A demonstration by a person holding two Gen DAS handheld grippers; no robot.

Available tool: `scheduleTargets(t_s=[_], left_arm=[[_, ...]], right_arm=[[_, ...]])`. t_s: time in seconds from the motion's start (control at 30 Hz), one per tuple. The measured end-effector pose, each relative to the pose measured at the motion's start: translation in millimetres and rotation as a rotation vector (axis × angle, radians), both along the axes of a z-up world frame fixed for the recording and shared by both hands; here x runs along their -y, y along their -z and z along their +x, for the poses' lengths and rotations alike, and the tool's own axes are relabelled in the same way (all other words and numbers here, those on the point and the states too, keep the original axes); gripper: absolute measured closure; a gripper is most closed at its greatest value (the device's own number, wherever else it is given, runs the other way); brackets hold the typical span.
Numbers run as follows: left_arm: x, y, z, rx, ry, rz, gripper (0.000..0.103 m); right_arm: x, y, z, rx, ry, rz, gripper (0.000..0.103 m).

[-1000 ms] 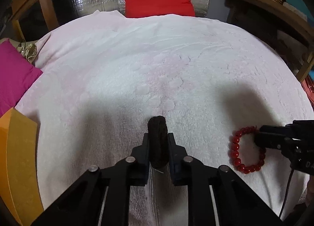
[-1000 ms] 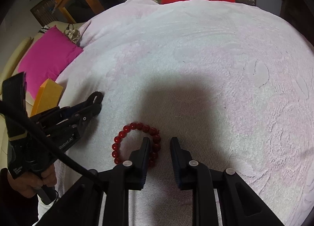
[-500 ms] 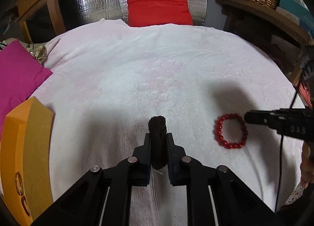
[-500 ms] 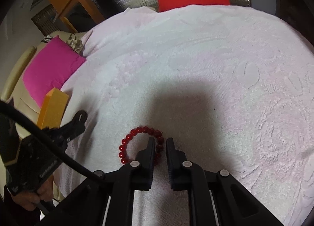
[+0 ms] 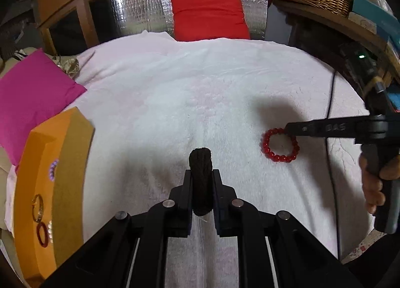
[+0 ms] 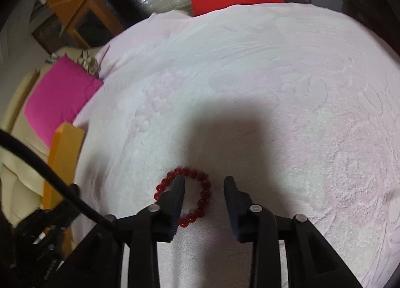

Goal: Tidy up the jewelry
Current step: 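Grasp black hair tie with left tool while right tool grasps red bead bracelet, then lift black hair tie and red bead bracelet and carry toward the orange box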

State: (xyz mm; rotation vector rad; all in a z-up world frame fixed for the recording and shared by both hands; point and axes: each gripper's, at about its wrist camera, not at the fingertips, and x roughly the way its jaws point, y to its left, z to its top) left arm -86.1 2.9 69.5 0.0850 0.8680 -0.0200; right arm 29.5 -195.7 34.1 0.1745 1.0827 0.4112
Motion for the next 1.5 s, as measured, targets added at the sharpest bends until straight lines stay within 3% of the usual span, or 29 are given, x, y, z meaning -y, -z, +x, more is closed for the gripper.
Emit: scheduleTargets(t_s=[0.13, 0.23, 0.43, 0.77, 1.1, 1.5], left_arm=[[-1, -7, -9, 0.023, -0.007, 0.005, 0.089], [-3, -12, -13, 0.041, -0.012, 0.017, 0.089], [-4, -21, -23, 0.071, -0.020, 0.035, 0.089], [-14, -33, -40, 0.097, -0.044, 0.049, 0.089], [-33, -42, -56, 0.116, -0.079, 0.047, 0.089], [-80, -57, -83, 0.149, -0.160, 0.040, 0.089]], right_arm=[[-18, 11, -2, 0.018, -0.046, -0.090, 0.072], [-32, 11, -6, 0.084, -0.075, -0.186, 0.092], [-33, 5, -11, 0.127, -0.056, -0.214, 0.092], [-30, -32, -27, 0.246, -0.019, -0.120, 0.092], [-36, -52, -46, 0.299, -0.014, -0.041, 0.092], [-87, -68, -72, 0.334, -0.079, 0.022, 0.092]])
